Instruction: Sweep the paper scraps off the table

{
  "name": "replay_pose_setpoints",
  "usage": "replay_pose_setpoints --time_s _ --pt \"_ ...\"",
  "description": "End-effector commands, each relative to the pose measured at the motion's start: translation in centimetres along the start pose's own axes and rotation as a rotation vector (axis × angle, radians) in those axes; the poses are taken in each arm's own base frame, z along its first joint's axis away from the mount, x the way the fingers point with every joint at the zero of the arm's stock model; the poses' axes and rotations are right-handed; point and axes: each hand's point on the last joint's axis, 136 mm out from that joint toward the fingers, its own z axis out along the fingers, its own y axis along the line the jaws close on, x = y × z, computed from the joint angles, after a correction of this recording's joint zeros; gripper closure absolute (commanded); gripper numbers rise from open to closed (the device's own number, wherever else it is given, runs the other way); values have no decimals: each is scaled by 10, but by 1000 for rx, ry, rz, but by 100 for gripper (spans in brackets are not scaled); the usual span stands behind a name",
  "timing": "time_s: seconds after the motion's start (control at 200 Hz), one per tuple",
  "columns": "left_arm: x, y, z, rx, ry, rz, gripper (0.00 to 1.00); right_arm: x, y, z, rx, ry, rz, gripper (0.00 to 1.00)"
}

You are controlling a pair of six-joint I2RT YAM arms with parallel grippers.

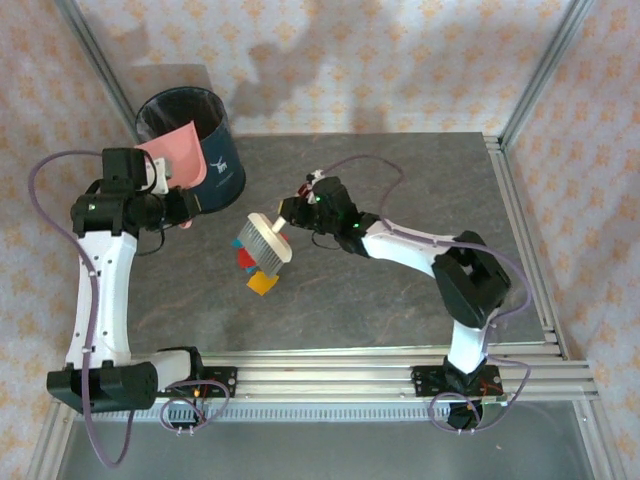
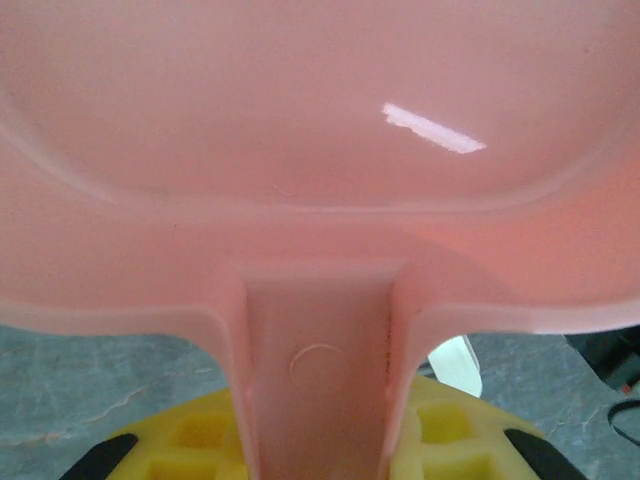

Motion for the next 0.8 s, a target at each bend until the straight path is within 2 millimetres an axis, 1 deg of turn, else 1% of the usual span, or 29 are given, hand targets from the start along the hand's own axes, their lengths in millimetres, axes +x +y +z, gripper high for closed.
replay_pose_setpoints --time_s 0.0,0.06,0.135,0.24,0.365,0.495,0.651,0.796 --pt "12 10 -6 -59 5 41 100 -12 29 13 -91 -61 76 100" --pt "15 10 -7 -57 10 47 100 -7 30 22 -82 -64 77 100" --pt "18 10 -7 -53 21 49 100 1 26 33 -71 -58 100 100" --pt "21 11 -6 -53 28 55 100 3 19 45 -65 -70 142 100" --pt "23 9 -7 -45 31 65 100 5 11 54 -48 -75 153 100" --pt "25 10 -4 -45 43 71 100 12 -8 62 7 -73 153 100" --pt "29 11 -1 -39 59 70 100 16 -32 65 68 -72 156 100" --pt "32 11 1 -37 68 72 100 11 -50 55 123 -97 143 100"
